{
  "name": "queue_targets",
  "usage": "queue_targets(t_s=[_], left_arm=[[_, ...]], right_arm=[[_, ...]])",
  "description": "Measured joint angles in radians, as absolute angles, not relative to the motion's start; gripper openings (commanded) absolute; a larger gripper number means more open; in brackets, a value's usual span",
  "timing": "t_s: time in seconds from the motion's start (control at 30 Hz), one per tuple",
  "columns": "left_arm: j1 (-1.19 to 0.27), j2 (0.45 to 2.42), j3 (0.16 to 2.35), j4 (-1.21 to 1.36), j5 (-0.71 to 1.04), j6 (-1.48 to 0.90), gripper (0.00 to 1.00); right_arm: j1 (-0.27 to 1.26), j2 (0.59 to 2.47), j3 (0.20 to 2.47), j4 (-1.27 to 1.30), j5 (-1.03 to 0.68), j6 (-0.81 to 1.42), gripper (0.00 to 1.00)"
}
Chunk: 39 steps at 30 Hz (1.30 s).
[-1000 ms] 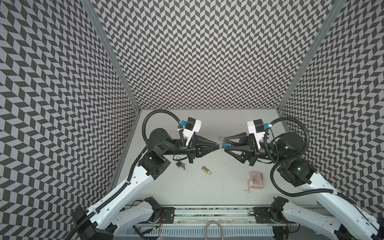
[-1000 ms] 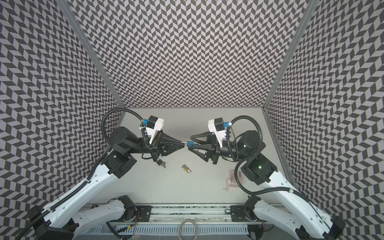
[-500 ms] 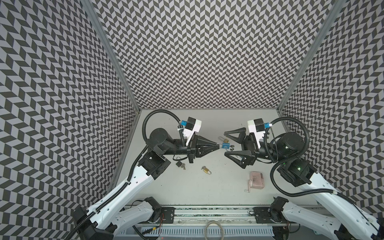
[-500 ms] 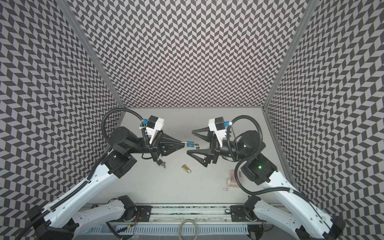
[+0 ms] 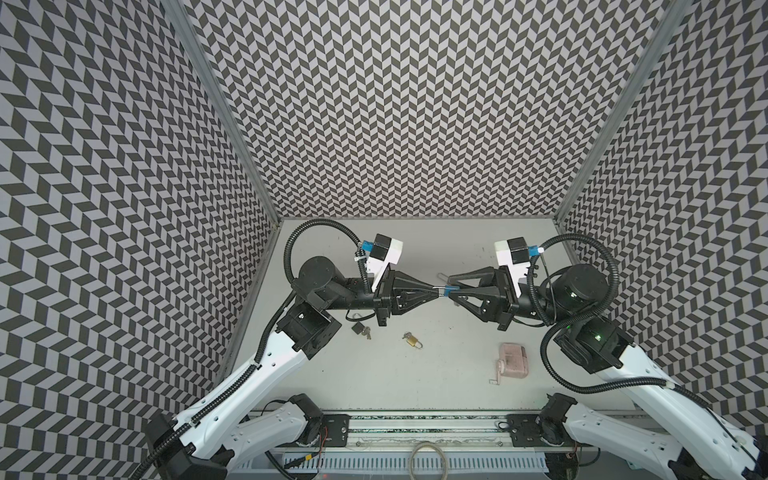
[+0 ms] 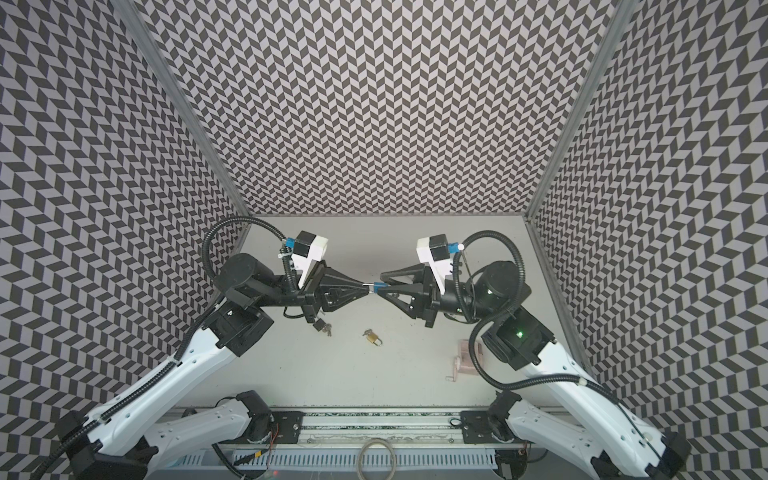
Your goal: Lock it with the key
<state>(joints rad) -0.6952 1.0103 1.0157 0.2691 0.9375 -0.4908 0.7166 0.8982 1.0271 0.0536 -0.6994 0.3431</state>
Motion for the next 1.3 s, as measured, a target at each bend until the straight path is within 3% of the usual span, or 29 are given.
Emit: queue_targets(t_s=[0.13,0.2,0.3,0.47,0.57,0.73,0.9,1.3], left_arm=[[-0.693,1.012,1.016,0.269,0.937,-0.491,0.00],[-0.693,1.013,1.016,0.269,0.937,-0.492,0.00],[-0.691,1.013,1.016,0.269,0.937,-0.492,0.00],[-0.689,1.012,1.016,0.269,0.931,-0.497,0.28],[-0.685,1.011,1.016,0.274,0.929,-0.494,0.31],[-0.680,1.011,1.016,0.277,0.929,-0.496,0.23],[-0.680,1.011,1.016,0.282,0.931,-0.499,0.00],[-0.682,1.009,1.016,0.275,0.926,-0.490,0.00]], right_arm=[[0.717,0.898,1.027,0.055,-0.709,0.342,0.13],[0.717,0.898,1.027,0.058,-0.714,0.344,0.00],[0.717,0.898,1.027,0.060,-0.718,0.339,0.00],[0.717,0.896,1.027,0.054,-0.717,0.335,0.00],[0.717,0.895,1.027,0.053,-0.715,0.333,0.00],[0.717,0.889,1.027,0.053,-0.711,0.333,0.00],[0.717,0.883,1.027,0.053,-0.709,0.332,0.00],[0.718,0.894,1.039,0.026,-0.696,0.305,0.00]])
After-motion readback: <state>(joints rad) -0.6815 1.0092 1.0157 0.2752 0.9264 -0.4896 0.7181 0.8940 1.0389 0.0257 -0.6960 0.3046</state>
